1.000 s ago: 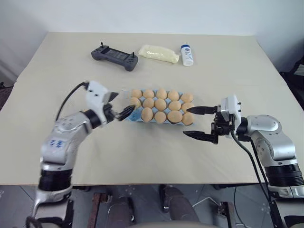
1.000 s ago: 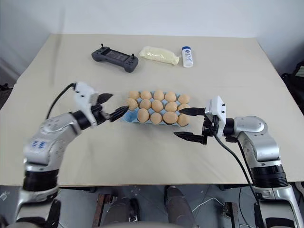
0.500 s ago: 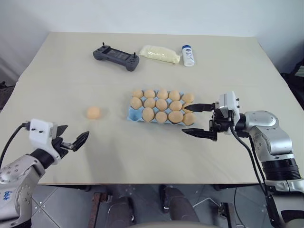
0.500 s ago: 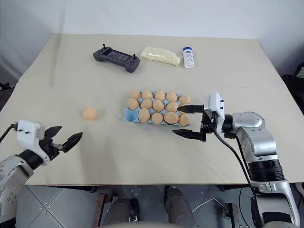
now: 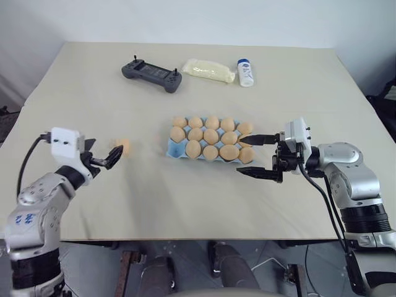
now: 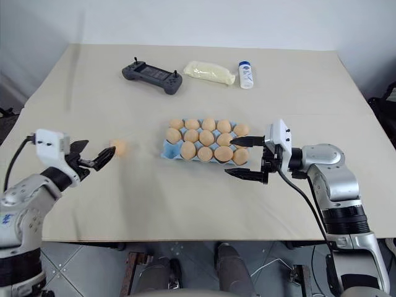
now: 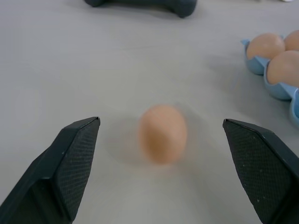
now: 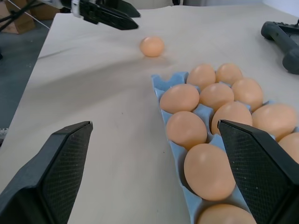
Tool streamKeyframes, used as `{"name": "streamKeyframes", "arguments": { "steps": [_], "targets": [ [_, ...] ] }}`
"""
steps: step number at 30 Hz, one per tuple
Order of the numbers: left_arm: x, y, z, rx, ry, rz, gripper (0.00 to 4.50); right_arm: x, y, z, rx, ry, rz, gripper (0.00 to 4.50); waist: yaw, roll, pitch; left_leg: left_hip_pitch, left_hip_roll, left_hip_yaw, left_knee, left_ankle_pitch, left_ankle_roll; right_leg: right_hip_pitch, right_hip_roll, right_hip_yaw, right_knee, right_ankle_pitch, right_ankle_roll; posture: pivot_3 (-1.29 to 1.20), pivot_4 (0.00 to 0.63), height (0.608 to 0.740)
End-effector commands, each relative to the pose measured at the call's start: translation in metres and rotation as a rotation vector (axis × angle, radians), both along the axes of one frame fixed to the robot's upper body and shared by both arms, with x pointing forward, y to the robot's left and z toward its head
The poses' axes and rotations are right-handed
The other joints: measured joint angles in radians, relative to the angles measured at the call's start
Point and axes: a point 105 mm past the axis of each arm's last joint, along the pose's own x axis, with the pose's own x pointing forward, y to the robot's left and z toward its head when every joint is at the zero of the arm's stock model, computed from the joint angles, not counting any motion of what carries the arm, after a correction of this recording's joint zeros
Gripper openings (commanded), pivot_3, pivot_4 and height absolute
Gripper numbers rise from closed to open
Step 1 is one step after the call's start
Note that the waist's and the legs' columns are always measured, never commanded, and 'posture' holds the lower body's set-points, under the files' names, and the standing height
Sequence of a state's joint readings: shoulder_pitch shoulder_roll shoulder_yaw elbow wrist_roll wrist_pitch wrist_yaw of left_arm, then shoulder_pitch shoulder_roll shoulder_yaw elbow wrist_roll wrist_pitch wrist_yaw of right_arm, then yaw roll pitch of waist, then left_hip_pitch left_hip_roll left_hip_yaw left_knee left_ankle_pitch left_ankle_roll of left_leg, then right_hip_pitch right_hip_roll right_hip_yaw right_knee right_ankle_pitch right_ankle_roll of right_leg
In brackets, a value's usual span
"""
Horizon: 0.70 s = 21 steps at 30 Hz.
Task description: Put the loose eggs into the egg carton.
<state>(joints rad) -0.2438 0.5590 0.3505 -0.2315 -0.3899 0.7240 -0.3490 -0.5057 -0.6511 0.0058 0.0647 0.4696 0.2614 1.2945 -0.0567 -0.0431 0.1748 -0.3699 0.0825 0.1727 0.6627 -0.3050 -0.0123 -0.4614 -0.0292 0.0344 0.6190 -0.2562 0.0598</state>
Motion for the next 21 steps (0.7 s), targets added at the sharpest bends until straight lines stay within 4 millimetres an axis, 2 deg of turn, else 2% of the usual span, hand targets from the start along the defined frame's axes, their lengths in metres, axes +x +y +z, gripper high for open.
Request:
{"name": "streamKeyframes", "arguments": {
  "steps": [1,4,9,13,16,19,21],
  "targets": [
    [0.018,0.001,0.004,0.037,-0.01,-0.008,4.49,-0.002,0.001,0.01,0.006,-0.046,0.007,4.5,0.0,0.0,0.0,0.0,0.0,0.0,0.0,0.0,0.0,0.0,0.001,0.0,0.0,0.0,0.0,0.0,0.15,0.74],
    [0.033,0.0,-0.003,0.045,0.02,-0.007,4.49,-0.003,0.0,0.01,0.002,-0.045,-0.001,4.5,0.001,0.0,0.0,0.0,0.001,0.0,0.0,0.0,-0.001,-0.001,0.002,0.0,0.001,0.0,0.0,0.0,0.15,0.74],
    [0.046,-0.004,-0.022,0.051,0.114,-0.005,4.49,-0.003,-0.002,0.01,0.001,-0.047,-0.017,4.5,0.0,0.0,0.0,0.0,0.002,0.001,0.0,-0.001,-0.002,-0.001,0.002,0.0,0.001,0.004,0.007,0.0,0.15,0.74],
    [0.049,-0.01,-0.02,0.036,0.105,-0.017,3.66,-0.003,-0.004,0.01,-0.003,-0.045,-0.028,4.5,0.002,0.0,0.0,0.0,0.002,0.001,0.0,-0.001,-0.002,-0.002,0.002,0.0,0.001,0.004,0.007,0.0,0.15,0.74],
    [0.048,-0.015,-0.013,0.047,0.087,-0.041,2.63,-0.003,-0.004,0.01,-0.004,-0.044,-0.031,4.5,0.002,0.0,0.0,0.0,0.002,0.001,0.0,-0.001,-0.002,-0.002,0.002,0.0,0.001,0.004,0.007,0.0,0.15,0.74],
    [0.046,-0.025,-0.001,0.061,0.046,-0.094,1.83,-0.002,-0.005,0.01,-0.004,-0.043,-0.033,4.5,0.002,0.0,0.0,0.0,0.002,0.001,0.0,-0.001,-0.002,-0.002,0.002,0.0,0.001,0.004,0.007,0.0,0.15,0.74],
    [0.044,-0.037,0.013,0.061,-0.001,-0.143,1.72,-0.002,-0.004,0.01,-0.004,-0.044,-0.034,4.5,0.002,0.0,0.0,0.0,0.002,0.001,0.0,-0.001,-0.002,-0.002,0.002,0.0,0.001,0.004,0.007,0.0,0.15,0.74]
  ]
}}
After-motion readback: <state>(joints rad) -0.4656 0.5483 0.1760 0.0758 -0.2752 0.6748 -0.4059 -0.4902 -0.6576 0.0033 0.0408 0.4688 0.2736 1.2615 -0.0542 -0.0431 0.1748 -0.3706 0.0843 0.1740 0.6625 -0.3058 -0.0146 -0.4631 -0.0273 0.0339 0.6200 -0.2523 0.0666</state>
